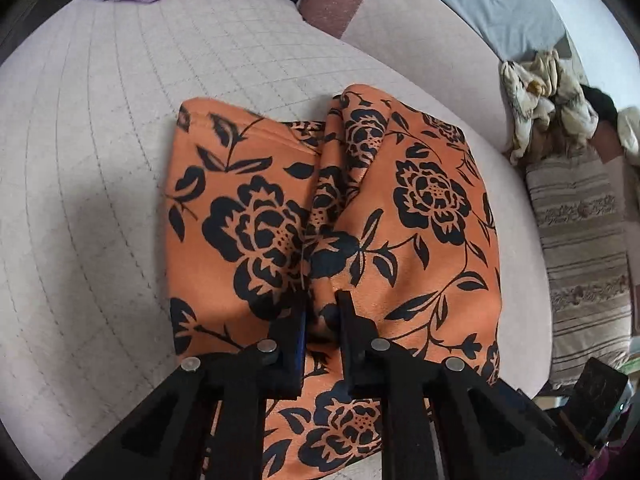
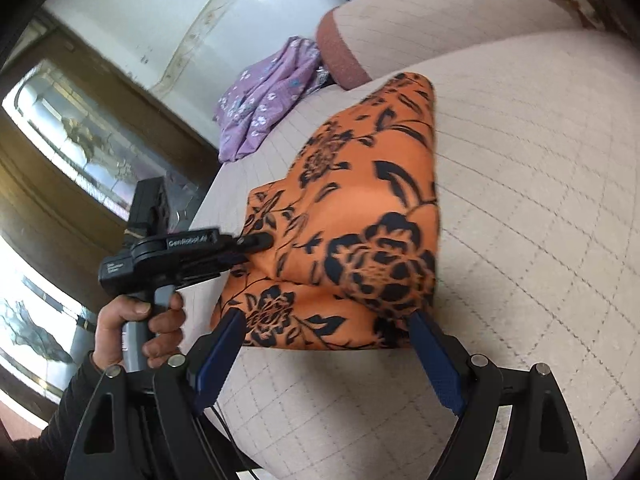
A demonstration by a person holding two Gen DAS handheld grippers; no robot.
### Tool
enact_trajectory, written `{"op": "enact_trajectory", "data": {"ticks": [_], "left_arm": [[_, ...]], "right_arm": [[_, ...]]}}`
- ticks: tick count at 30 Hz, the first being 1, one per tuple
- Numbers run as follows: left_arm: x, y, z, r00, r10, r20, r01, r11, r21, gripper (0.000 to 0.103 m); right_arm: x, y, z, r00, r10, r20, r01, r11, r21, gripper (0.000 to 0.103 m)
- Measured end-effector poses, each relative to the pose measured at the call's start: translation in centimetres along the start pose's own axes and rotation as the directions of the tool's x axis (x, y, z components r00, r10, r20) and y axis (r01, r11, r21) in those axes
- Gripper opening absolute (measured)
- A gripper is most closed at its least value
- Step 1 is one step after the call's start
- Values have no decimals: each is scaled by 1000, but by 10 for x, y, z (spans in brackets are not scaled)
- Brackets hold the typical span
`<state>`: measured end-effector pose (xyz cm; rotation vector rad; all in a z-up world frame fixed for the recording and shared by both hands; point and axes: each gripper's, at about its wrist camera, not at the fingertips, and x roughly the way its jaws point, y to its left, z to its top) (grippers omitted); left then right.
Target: Fold small clothes
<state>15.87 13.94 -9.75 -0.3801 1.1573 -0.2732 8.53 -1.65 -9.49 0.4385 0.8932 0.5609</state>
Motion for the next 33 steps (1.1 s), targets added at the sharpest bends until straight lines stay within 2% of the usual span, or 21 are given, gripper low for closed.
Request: {"op": "enact_trajectory", "data": {"ticks": [2, 4, 5, 6, 7, 8, 10, 11, 12, 15, 17, 18, 19, 21, 22, 24, 25, 26, 28, 31, 33], "left_arm": [[-1, -10, 0, 999, 40, -8, -40, 999, 31, 13], [-1, -8, 5, 999, 44, -6, -43, 999, 15, 16], [0, -9, 5, 999, 48, -2, -48, 999, 3, 21], [0, -8, 5, 999, 44, 3, -44, 999, -15, 39], [2, -6, 4, 1000, 24, 0, -24, 999, -24, 49], [3, -6, 3, 1000, 9, 0, -9, 1000, -25, 50], [5, -13, 2, 999, 41, 2, -41, 999, -1, 47], [8, -16, 3, 998, 57, -1, -57, 998, 15, 19], [10, -21, 4, 997, 69, -17, -68, 997, 37, 13], [-10, -36, 6, 993, 81, 82, -86, 995, 55, 11], [-52, -47, 0, 976, 62, 211, -76, 995, 59, 11], [-86, -55, -10, 951, 46, 306, -71, 995, 72, 11], [-106, -58, -19, 934, 33, 357, -65, 995, 78, 11], [-132, -56, -44, 905, 55, 422, -93, 993, 70, 11], [-130, -47, -62, 897, 106, 430, -140, 989, 48, 11], [-95, -22, -78, 928, 155, 340, -157, 987, -21, 11], [-63, 2, -85, 962, 152, 225, -135, 987, -92, 11], [-39, 22, -92, 979, 133, 153, -110, 983, -147, 12], [-36, 36, -97, 980, 67, 186, -31, 981, -192, 12], [-48, 28, -89, 972, 87, 218, -54, 986, -155, 12], [-42, 34, -92, 976, 94, 197, -64, 986, -156, 12]], "right_arm": [[-1, -7, 2, 1000, 11, 9, -11, 1000, 19, 86], [-4, -10, 4, 1000, 20, 24, -20, 999, 29, 86], [-7, -11, 3, 999, 23, 30, -24, 999, 34, 86], [-9, -12, 3, 999, 28, 37, -29, 999, 38, 86], [-12, -13, 3, 999, 31, 44, -32, 999, 39, 86], [-14, -15, 2, 998, 32, 47, -34, 999, 41, 86], [-19, -19, 1, 998, 30, 51, -32, 998, 45, 86], [-21, -20, 0, 998, 28, 54, -31, 998, 46, 86], [-24, -22, 0, 998, 23, 57, -26, 998, 51, 86], [-30, -26, 1, 998, 15, 69, -20, 998, 65, 86], [-37, -25, 3, 996, 8, 89, -13, 998, 64, 86], [-38, -24, 4, 996, 3, 93, -9, 998, 63, 86], [-41, -22, 6, 995, 0, 97, -6, 998, 61, 86], [-44, -18, 9, 994, -2, 110, -4, 999, 49, 86], [-45, -15, 10, 994, -2, 113, -2, 999, 42, 86], [-42, -11, 11, 994, -5, 105, 2, 1000, 31, 86], [-40, -9, 11, 995, -9, 98, 6, 1000, 29, 86], [-35, -6, 11, 996, -10, 84, 8, 1000, 25, 86], [-30, 2, 12, 998, -11, 64, 11, 1000, 5, 86], [-28, 19, 13, 999, -12, 52, 15, 998, -67, 86], [-23, 24, 13, 999, -24, 38, 27, 996, -87, 86]]}}
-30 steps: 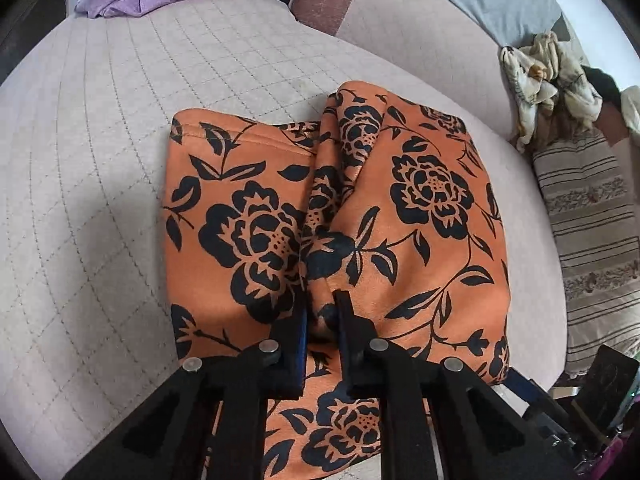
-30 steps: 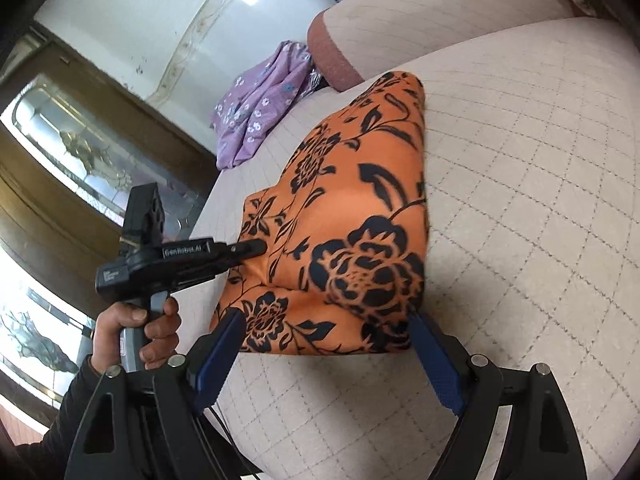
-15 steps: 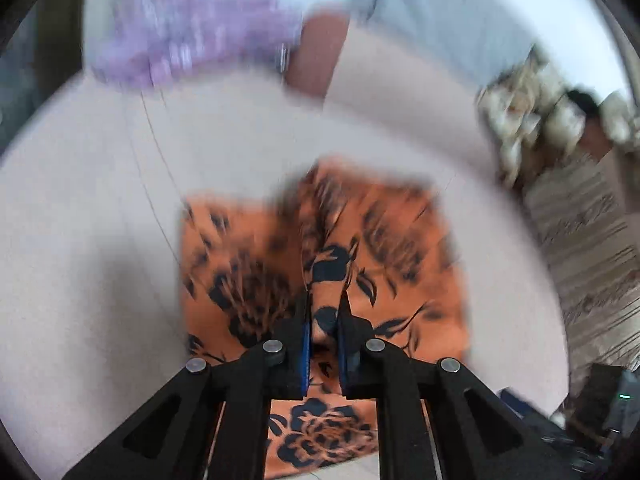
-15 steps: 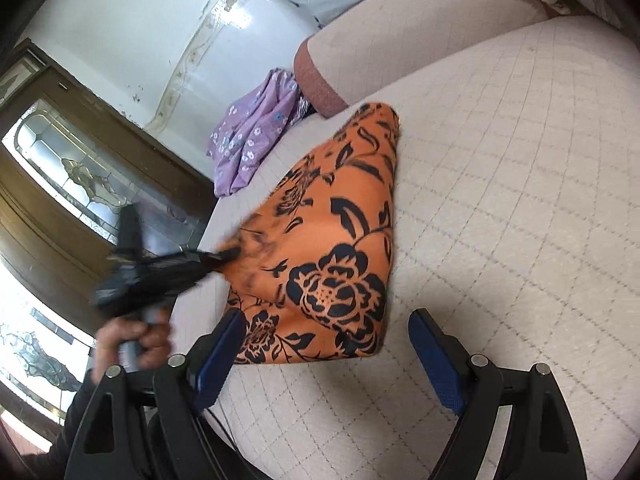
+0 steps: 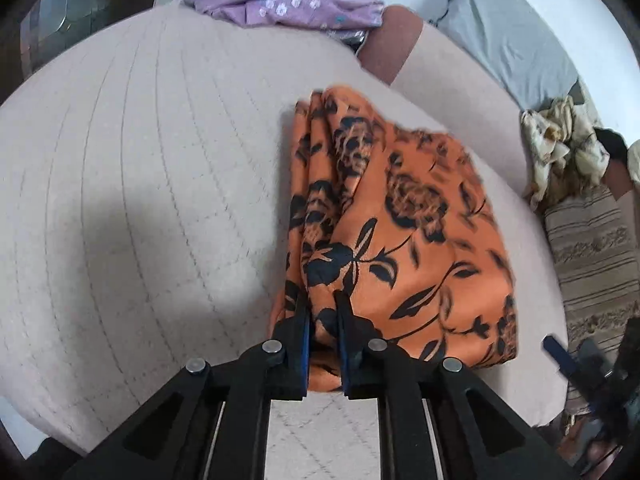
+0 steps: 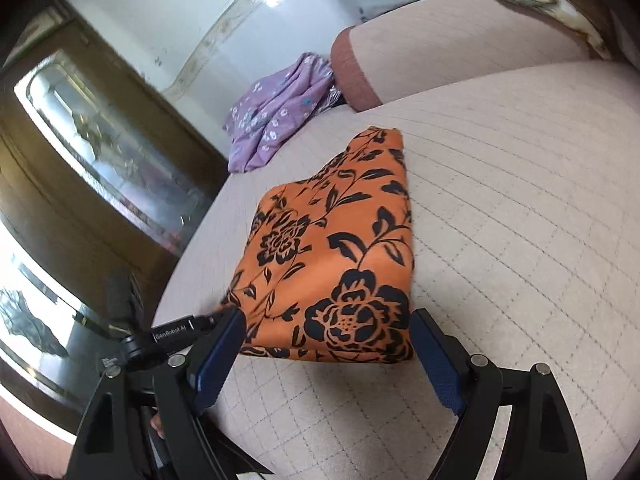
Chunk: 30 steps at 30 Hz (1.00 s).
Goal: Fold small clothes
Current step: 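Lift and shift the folded blouse with the left gripper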
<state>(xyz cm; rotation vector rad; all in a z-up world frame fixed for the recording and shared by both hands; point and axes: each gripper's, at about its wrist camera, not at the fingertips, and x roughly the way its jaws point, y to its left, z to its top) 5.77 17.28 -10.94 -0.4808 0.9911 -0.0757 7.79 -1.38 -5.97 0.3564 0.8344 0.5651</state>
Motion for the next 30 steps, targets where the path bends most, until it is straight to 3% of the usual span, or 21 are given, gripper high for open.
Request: {"op": "enact_trajectory", "data": {"ticks": [9, 13, 18, 19, 21, 25, 28, 30], "left_arm": [[1, 1, -1, 1000, -16, 4, 16, 1000, -23, 13], [-1, 2, -1, 1000, -19, 1, 19, 999, -29, 13], [-9, -5, 3, 1000, 20, -11, -19, 1000, 7, 16], [-15, -7, 6, 999, 34, -5, -34, 999, 12, 27], [-31, -12, 18, 996, 66, 53, -68, 997, 22, 40], [-44, -40, 59, 991, 33, 134, -46, 994, 96, 42], [-9, -60, 87, 990, 94, 109, -111, 980, 163, 42], [32, -50, 96, 968, 249, 37, -252, 955, 159, 34]], "right_arm": [[18, 23, 10, 999, 22, -32, -24, 998, -59, 86], [33, 23, 23, 998, 59, -27, -59, 998, -26, 86], [86, -1, 19, 980, 108, -168, -95, 992, 82, 87], [92, -6, 15, 975, 127, -185, -109, 989, 102, 87], [89, -9, 11, 975, 155, -162, -139, 985, 103, 87], [90, -12, 9, 969, 183, -163, -168, 980, 103, 87], [89, -12, 6, 970, 188, -154, -174, 980, 96, 87], [86, -12, 3, 971, 186, -152, -175, 981, 82, 87]]}}
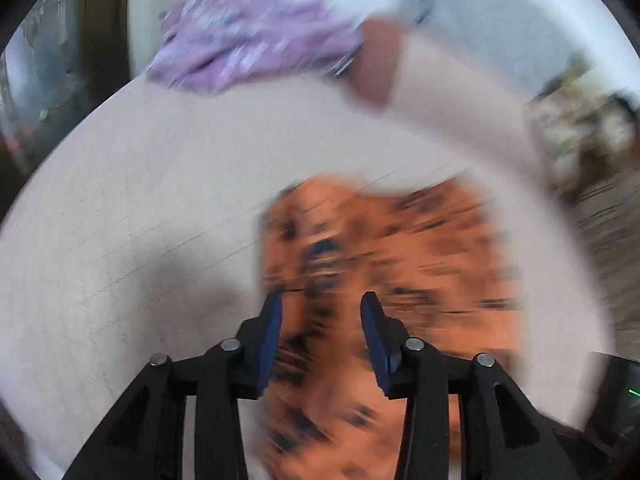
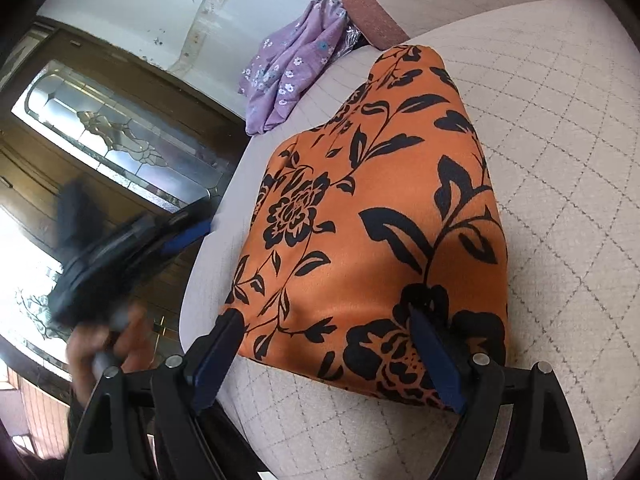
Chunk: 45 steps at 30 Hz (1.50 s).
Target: Fold small clothes
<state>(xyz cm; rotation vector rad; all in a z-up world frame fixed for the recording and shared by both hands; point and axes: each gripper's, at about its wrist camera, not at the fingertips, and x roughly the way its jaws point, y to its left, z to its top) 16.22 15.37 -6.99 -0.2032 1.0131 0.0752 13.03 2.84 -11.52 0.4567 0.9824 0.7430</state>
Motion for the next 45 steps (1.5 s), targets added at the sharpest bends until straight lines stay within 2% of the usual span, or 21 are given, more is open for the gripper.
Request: {"op": "enact_trajectory", "data": {"ticks": [1, 2, 3, 7, 12, 14, 16, 17, 19, 20, 21, 22, 26, 28, 29, 31, 34, 37, 39, 42, 45], "left_arm": [[27, 10, -2, 995, 58, -82, -60, 998, -28, 37], [37, 18, -5, 994, 52, -94, -58, 997, -58, 40], [32, 24, -7, 997, 47, -57, -52, 996, -79, 46], [3, 22, -12, 997, 78, -7, -78, 996, -52, 44], [-37, 9, -21, 993, -42, 112, 46, 998, -38, 44], [-41, -8, -27, 988, -75, 131, 73, 997, 22, 44], [-18, -14, -36, 996, -35, 82, 31, 998, 58, 45], [3, -11, -43, 1000, 12, 19, -13, 998, 53, 48], [12, 2, -52, 999, -9, 49, 8, 1000, 15, 66], [11, 4, -53, 998, 7, 62, -8, 1000, 21, 67], [9, 3, -52, 997, 9, 70, -12, 999, 42, 67], [9, 2, -53, 997, 17, 77, -21, 998, 55, 67], [10, 5, -56, 996, -2, 91, -1, 999, 34, 67], [12, 6, -57, 996, -15, 84, 13, 1000, 27, 67], [12, 7, -58, 996, -14, 88, 12, 1000, 29, 67], [9, 10, -56, 996, -23, 88, 21, 1000, 22, 67], [13, 11, -52, 996, -36, 79, 36, 999, -4, 67], [11, 12, -55, 996, -30, 82, 30, 1000, -5, 67], [11, 11, -55, 996, -30, 84, 31, 1000, -5, 67], [12, 14, -56, 996, -32, 83, 33, 999, -14, 67], [13, 13, -55, 996, -36, 79, 38, 999, -30, 68]], "right_arm": [[-1, 2, -2, 1000, -3, -7, 3, 1000, -15, 87], [-4, 1, -3, 1000, -3, -14, 3, 1000, -22, 87], [-7, 3, -4, 1000, 3, -30, -4, 1000, -28, 87], [-38, -1, 4, 999, 47, 14, -47, 999, -9, 87], [-69, -29, 36, 991, 25, 134, -36, 996, 79, 87], [-63, -49, 46, 992, 19, 123, -36, 989, 143, 88], [-49, -66, 51, 996, 37, 85, -54, 976, 213, 88], [-39, -74, 52, 997, 40, 63, -54, 967, 248, 88], [-21, -80, 51, 997, 72, 30, -77, 955, 285, 88], [-10, -81, 50, 997, 76, 6, -74, 952, 297, 86], [-4, -80, 49, 998, 66, -11, -60, 953, 295, 76], [6, -75, 49, 998, 34, -46, -21, 965, 263, 54], [5, -24, 53, 977, -204, -60, 206, 978, 30, 44], [15, -11, 48, 941, -328, -83, 319, 942, -100, 45], [22, -21, 46, 934, -338, -116, 329, 940, -86, 51], [12, -38, 54, 964, -244, -103, 249, 967, 47, 68], [-16, -46, 65, 995, -98, -6, 97, 983, 153, 73], [-27, -66, 85, 995, -42, 92, 17, 967, 252, 84], [-8, -86, 96, 997, -44, 55, 24, 946, 324, 83], [25, -84, 102, 1000, -12, -21, 18, 945, 326, 44], [23, -31, 107, 978, -208, -19, 209, 977, 40, 40]]}}
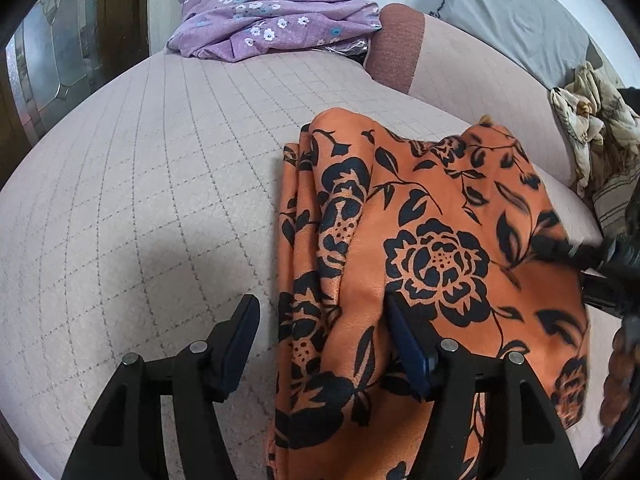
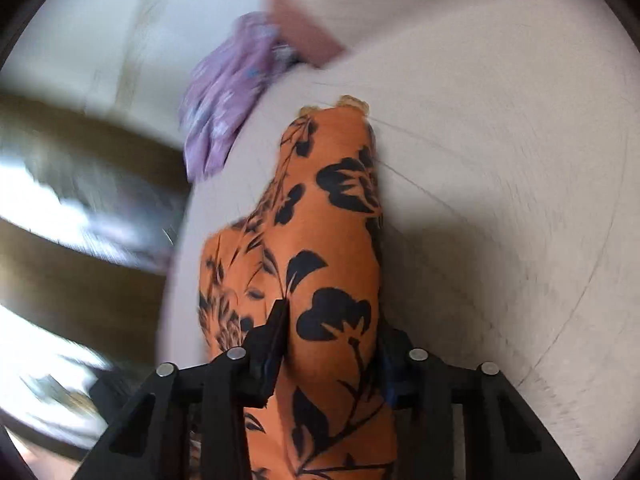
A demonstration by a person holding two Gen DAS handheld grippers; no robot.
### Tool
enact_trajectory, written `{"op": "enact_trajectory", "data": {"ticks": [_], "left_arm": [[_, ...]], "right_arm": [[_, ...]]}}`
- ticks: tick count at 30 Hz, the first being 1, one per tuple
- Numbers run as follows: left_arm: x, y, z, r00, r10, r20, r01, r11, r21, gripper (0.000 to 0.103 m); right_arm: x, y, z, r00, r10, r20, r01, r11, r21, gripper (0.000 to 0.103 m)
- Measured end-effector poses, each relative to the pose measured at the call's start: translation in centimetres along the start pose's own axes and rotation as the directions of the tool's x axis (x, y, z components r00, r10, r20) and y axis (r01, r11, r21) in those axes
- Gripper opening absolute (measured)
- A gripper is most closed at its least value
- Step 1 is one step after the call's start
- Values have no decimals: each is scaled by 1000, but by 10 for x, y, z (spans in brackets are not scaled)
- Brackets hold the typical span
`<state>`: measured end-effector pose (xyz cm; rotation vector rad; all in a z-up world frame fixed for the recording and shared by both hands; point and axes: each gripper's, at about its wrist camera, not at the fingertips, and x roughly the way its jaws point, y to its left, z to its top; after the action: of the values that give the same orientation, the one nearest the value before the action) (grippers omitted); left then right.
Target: Fold small clothes
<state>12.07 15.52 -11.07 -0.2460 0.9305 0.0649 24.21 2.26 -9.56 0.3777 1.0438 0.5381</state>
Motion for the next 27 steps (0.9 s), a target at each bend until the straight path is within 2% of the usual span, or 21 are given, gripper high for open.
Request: {"op": "enact_trajectory", "data": {"ticks": [1, 2, 3, 4, 5, 6, 9, 10, 12, 15, 17, 18, 19, 21, 23, 24, 25, 26, 27], "left_arm": [[0, -2, 0, 1000, -1, -1, 1, 1000, 1, 68], [0, -3, 0, 1000, 1, 1, -1, 1000, 7, 68], [-1, -3, 0, 1000, 4, 6, -4, 1000, 11, 68], [-1, -3, -1, 1000, 2, 9, -2, 1000, 13, 68], [-1, -2, -1, 1000, -2, 7, 2, 1000, 9, 68], [0, -1, -1, 1000, -6, 4, 6, 1000, 1, 68], [-1, -3, -1, 1000, 3, 12, -3, 1000, 6, 68], [-1, -3, -2, 1000, 5, 14, -5, 1000, 9, 68], [-1, -1, -2, 1000, -7, 14, 7, 1000, -3, 68], [-5, 9, -2, 998, -54, 12, 55, 997, -53, 66], [-19, 15, 2, 995, -93, 39, 96, 992, -84, 65], [-28, 17, 7, 992, -108, 64, 113, 990, -87, 65], [-37, 18, 15, 989, -121, 91, 129, 988, -89, 65], [-43, 18, 31, 988, -116, 104, 126, 987, -95, 65], [-25, 16, 55, 991, -125, 52, 130, 987, -94, 65], [-15, 16, 61, 992, -123, 22, 125, 987, -102, 57], [12, 17, 68, 996, -63, -61, 57, 994, -93, 39], [26, 18, 66, 993, -39, -108, 29, 995, -92, 37], [40, 30, 64, 988, -56, -145, 33, 988, -154, 40]], "right_arm": [[6, 5, -2, 996, -87, -19, 86, 994, -61, 40], [10, 3, -3, 991, -131, -37, 127, 989, -80, 40], [18, -5, 0, 989, -133, -57, 129, 990, -64, 43], [14, -16, 1, 996, -79, -48, 80, 997, -1, 56], [6, -18, 1, 997, -74, -21, 74, 997, 21, 63], [-1, -19, 1, 997, -82, -5, 82, 996, 18, 67], [-31, -4, -7, 991, -93, 95, 95, 995, -16, 67], [-48, 7, -12, 984, -83, 158, 90, 995, -37, 67], [-60, 32, -22, 980, -26, 196, 40, 997, -69, 67], [-46, 49, -38, 991, 80, 107, -68, 992, -108, 69], [-17, 37, -59, 995, 99, -18, -100, 992, -79, 70], [-11, 33, -62, 995, 97, -26, -99, 993, -68, 70], [-15, 31, -67, 993, 117, 15, -116, 991, -69, 70], [-17, 29, -69, 990, 142, 19, -141, 989, -50, 71], [-16, 28, -68, 989, 148, 16, -147, 988, -54, 71], [-15, 27, -68, 988, 154, 17, -153, 987, -55, 71], [-15, 26, -68, 987, 162, 21, -161, 986, -50, 71], [-14, 26, -68, 985, 169, 24, -167, 985, -46, 71], [-18, 22, -70, 985, 173, 25, -171, 984, -46, 71]]}}
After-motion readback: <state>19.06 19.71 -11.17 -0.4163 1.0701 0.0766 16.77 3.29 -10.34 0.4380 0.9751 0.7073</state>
